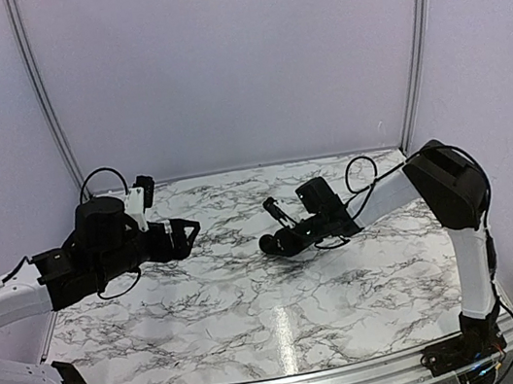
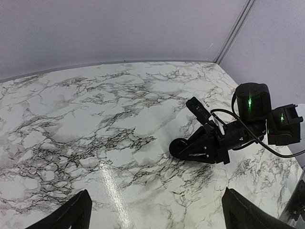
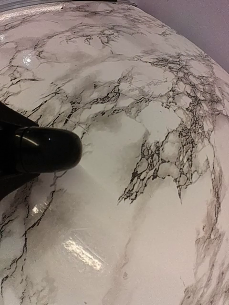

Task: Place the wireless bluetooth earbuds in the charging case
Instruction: Place the charging case with the earbuds at the center of the board.

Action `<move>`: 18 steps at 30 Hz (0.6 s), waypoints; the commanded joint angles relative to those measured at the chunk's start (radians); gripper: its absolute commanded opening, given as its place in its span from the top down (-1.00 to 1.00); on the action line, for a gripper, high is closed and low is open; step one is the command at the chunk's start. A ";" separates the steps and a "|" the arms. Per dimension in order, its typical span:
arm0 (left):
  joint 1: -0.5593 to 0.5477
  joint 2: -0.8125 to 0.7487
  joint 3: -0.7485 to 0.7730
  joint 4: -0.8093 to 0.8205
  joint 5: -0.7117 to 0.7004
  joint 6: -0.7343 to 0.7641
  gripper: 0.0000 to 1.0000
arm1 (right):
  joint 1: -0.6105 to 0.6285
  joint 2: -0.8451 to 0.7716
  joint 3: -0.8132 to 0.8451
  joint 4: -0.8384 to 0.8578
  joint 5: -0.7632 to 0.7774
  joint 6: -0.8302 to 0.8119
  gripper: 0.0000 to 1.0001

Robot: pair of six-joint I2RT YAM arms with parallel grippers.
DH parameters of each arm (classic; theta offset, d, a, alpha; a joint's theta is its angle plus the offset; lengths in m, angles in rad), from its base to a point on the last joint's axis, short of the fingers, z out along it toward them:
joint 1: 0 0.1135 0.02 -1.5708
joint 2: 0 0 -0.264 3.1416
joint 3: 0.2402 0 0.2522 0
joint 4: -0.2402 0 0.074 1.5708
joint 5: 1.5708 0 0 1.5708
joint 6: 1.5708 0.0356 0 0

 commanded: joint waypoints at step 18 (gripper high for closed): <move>0.031 0.012 0.020 -0.023 0.031 -0.002 -0.98 | -0.008 0.004 0.108 -0.182 0.142 -0.080 -0.06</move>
